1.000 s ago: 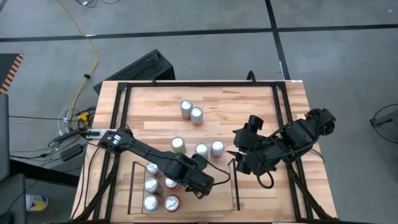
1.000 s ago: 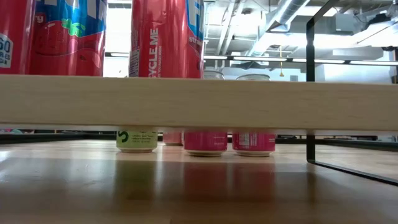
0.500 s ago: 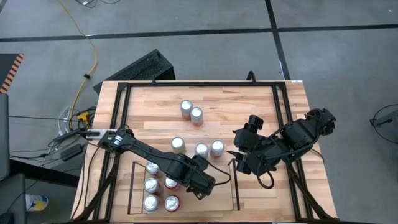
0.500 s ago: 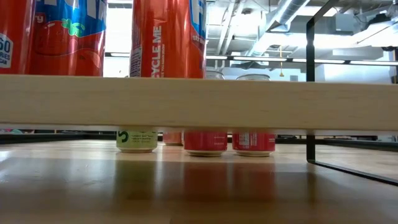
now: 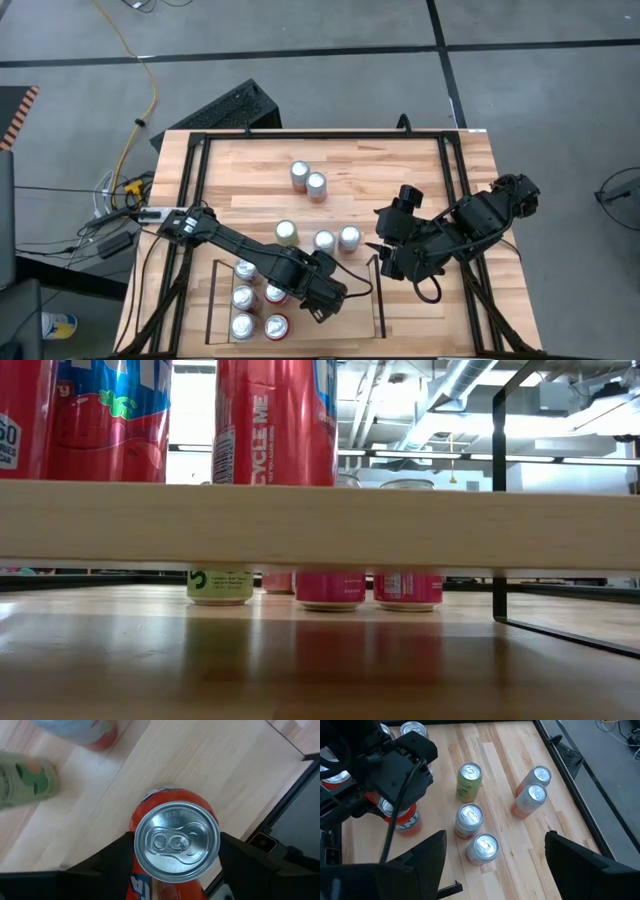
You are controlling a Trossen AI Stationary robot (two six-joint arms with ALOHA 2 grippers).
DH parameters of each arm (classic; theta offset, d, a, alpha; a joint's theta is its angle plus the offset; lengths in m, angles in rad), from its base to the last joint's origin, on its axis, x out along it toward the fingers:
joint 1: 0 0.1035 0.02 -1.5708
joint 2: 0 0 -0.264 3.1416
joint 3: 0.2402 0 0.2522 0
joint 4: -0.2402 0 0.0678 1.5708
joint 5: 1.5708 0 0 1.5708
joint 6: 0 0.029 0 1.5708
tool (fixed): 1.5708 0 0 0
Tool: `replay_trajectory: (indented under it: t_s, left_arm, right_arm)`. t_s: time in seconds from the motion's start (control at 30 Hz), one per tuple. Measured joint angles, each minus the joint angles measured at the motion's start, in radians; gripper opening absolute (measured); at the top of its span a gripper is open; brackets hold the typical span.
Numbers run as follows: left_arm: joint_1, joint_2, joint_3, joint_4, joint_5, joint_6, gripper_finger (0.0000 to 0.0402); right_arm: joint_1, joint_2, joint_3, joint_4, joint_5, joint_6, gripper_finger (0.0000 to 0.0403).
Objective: Place canned beverage on shelf
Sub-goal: Put the red soda can on the shelf aligned with the other red soda can
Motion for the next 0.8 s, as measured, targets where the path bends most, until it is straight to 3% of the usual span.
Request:
replay_trajectory:
  t_s: [0.3,0.8]
  left_arm:
    - [0.015,-0.007,-0.023,0.047,0.024,0.061,0.0230]
    - [0.028,-0.001,0.036,0.025,-0.013,0.625,0.0230]
  right_arm:
    - [0.001,0.000,0.000,0.000,0.000,0.001,0.0310]
    - [0.050,0.000,0.000,0.000,0.002,-0.005,0.0310]
